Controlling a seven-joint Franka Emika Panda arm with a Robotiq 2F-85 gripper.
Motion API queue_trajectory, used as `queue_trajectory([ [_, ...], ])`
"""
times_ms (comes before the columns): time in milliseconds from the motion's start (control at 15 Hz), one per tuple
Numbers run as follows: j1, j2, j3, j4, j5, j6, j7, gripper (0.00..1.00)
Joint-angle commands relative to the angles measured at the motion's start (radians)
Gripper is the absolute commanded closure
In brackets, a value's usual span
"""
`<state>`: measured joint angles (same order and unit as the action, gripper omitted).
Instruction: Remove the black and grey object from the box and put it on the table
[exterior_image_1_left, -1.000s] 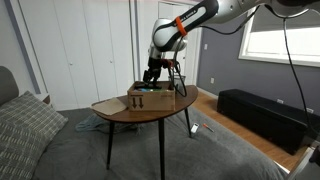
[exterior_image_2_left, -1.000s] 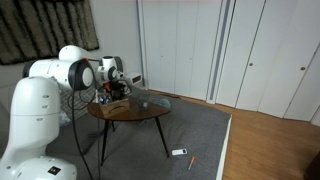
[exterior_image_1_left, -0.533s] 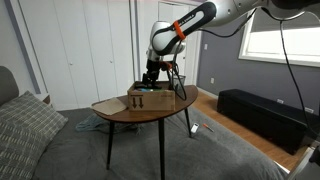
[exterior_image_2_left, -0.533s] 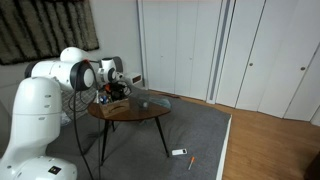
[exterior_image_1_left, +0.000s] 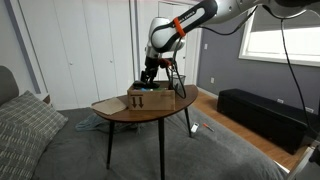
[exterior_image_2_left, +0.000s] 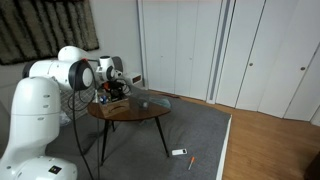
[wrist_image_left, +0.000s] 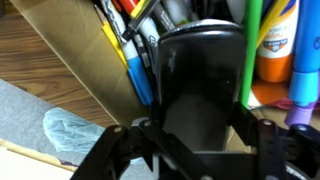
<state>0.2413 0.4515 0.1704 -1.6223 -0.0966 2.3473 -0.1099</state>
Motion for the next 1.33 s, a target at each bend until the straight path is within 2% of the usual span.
queue_trajectory([
  [0,0.015,-0.082,0.003,-0.021,-0.006,-0.044,0.033,0.54],
  [267,0.014,-0.167,-0.001,-0.051,-0.002,-0.117,0.084,0.54],
  [467,-0.001,-0.234,-0.008,-0.084,0.014,-0.130,0.148,0.54],
  [733,-0.022,-0.335,-0.039,-0.168,0.009,-0.114,0.325,0.54],
  [1267,-0.108,-0.545,-0.082,-0.428,0.001,-0.078,0.641,0.54],
])
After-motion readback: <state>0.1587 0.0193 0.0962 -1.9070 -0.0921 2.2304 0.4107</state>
